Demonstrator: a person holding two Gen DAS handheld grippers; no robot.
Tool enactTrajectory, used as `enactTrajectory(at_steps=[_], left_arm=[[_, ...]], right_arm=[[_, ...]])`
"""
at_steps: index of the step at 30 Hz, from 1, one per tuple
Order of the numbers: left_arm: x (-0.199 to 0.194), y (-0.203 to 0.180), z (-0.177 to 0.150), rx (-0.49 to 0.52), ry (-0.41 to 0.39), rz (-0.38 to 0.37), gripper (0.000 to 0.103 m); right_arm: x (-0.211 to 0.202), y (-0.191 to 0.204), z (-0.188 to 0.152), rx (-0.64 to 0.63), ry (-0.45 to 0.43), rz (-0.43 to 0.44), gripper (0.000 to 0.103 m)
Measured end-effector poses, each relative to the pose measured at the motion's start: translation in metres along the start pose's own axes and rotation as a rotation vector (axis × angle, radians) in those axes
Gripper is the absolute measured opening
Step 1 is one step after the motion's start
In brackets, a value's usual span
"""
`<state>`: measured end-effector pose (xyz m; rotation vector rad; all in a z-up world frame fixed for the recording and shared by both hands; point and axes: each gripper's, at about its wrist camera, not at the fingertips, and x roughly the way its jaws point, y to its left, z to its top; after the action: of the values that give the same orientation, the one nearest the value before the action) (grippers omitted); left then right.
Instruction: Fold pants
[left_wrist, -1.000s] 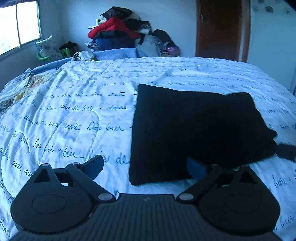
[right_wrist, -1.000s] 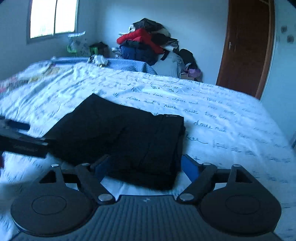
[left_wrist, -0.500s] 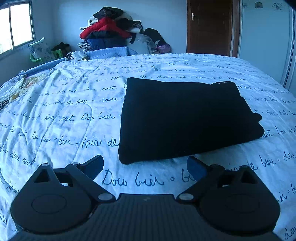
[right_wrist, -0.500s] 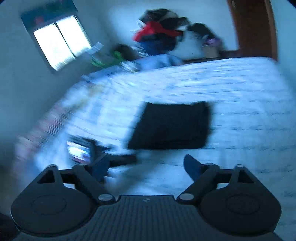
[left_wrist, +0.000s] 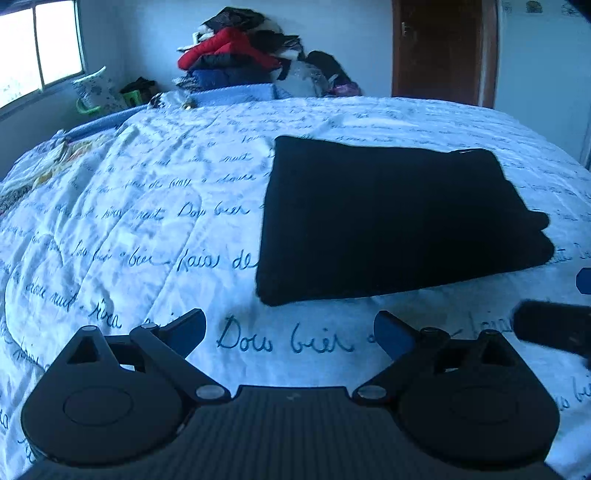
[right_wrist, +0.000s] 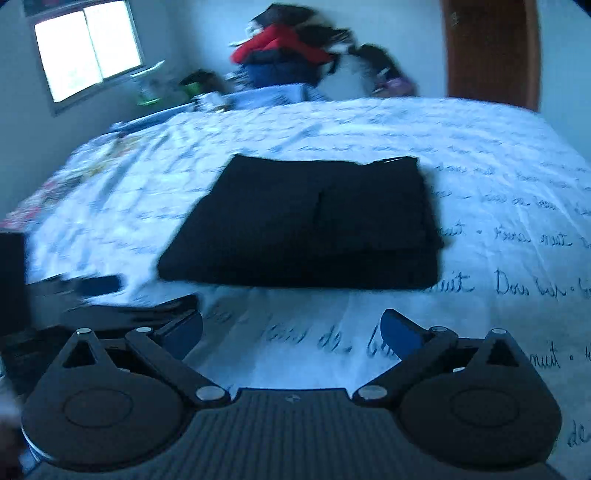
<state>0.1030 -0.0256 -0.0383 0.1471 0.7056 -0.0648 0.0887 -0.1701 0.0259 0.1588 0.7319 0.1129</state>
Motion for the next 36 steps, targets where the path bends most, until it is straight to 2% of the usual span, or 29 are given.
enactTrajectory(at_steps=[3, 8, 11, 22, 36], left_arm=[[0.005, 0.004, -0.002, -0.021, 0.012, 0.006, 0.098], [0.007, 0.008, -0.006, -0.053, 0.007, 0.009, 0.1], [0.008, 0.008, -0.008, -0.058, 0.003, 0.015, 0.101], [0.006, 0.0, -0.01, -0.026, -0.028, 0.032, 0.102], [0.009, 0.001, -0.017, -0.043, -0.032, 0.025, 0.103]], right_arm=[[0.019, -0.001, -0.003, 0.001, -0.013, -0.083, 0.103], [0.041, -0.009, -0.018, -0.001, 0.041, -0.129, 0.103], [0.04, -0.006, -0.022, -0.023, 0.029, -0.155, 0.103], [0.043, -0.003, -0.025, -0.035, 0.01, -0.182, 0.103], [0.04, -0.004, -0.029, -0.014, -0.014, -0.211, 0.103]])
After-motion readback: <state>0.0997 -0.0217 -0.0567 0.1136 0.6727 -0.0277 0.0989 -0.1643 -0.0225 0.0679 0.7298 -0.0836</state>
